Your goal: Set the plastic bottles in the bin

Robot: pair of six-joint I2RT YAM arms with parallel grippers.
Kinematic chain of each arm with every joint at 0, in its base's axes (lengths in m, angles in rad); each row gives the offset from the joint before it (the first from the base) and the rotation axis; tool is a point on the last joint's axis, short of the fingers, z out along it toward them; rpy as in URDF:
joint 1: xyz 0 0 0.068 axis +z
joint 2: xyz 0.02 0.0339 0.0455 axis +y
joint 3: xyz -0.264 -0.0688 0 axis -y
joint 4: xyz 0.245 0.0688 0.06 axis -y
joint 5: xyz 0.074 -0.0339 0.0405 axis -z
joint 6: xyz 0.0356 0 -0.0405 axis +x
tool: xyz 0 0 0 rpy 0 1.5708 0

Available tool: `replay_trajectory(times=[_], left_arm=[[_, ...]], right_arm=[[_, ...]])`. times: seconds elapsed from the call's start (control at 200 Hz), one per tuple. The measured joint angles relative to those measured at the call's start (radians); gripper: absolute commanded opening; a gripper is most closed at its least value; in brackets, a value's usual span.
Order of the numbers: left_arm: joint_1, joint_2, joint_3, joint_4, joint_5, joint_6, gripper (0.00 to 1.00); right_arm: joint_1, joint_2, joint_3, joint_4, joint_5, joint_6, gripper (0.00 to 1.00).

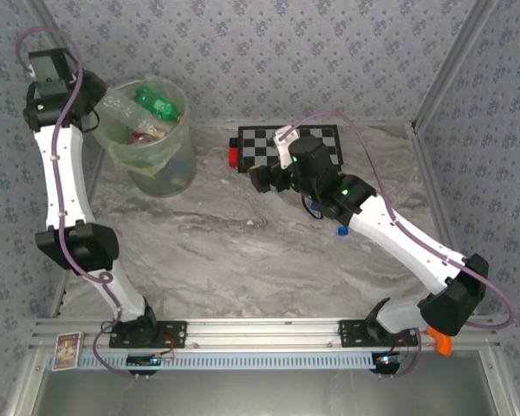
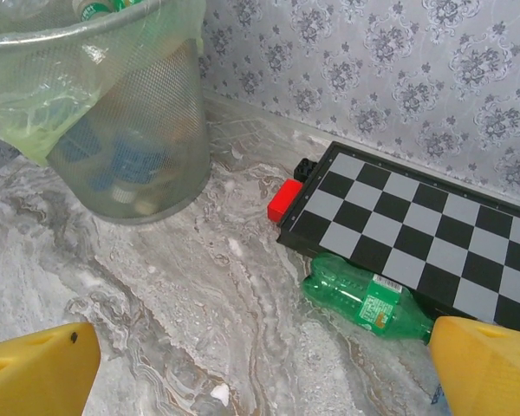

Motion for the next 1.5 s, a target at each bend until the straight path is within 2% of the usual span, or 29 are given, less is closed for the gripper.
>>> replay_trajectory(times=[0.195, 0.395, 0.43, 0.485, 0.57, 0.63, 0.7, 0.79, 1.139, 1.339, 1.499], left_arm=[[0.013, 0.051, -0.072, 0.109, 0.112, -0.217, 0.08], [0.015, 0.070, -0.109, 0.120, 0.166, -0.337, 0.10], [0.018, 0.070, -0.114, 0.117, 0.172, -0.347, 0.17], [0.023, 0.070, -0.119, 0.108, 0.180, -0.359, 0.41], [0.033, 0.071, -0.119, 0.079, 0.192, -0.370, 0.59], [0.040, 0.071, -0.118, 0.059, 0.194, -0.371, 0.76], [0.047, 0.071, -0.113, 0.024, 0.190, -0.363, 0.90], [0.049, 0.071, -0.076, -0.002, 0.185, -0.339, 0.98], [0.016, 0.071, 0.092, -0.113, 0.130, -0.229, 1.00], [-0.091, 0.071, 0.142, -0.143, 0.119, -0.137, 1.00], [-0.193, 0.071, 0.148, -0.148, 0.142, -0.055, 1.00]], right_arm=[[0.011, 0.000, 0.000, -0.011, 0.024, 0.000, 1.00], [0.016, -0.003, 0.000, -0.015, 0.045, -0.001, 1.00], [0.017, -0.004, 0.000, -0.015, 0.048, -0.001, 1.00], [0.017, -0.004, 0.000, -0.015, 0.048, -0.001, 1.00], [0.017, -0.004, 0.000, -0.015, 0.048, -0.001, 1.00], [0.017, -0.004, 0.000, -0.015, 0.048, -0.001, 1.00], [0.017, -0.004, 0.000, -0.015, 0.049, -0.001, 1.00], [0.018, -0.004, 0.000, -0.015, 0.056, -0.001, 1.00], [-0.017, -0.004, -0.007, -0.027, 0.087, 0.046, 1.00], [-0.176, -0.003, -0.050, -0.087, 0.076, 0.175, 1.00], [-0.322, -0.001, -0.139, -0.114, 0.024, 0.272, 0.90]])
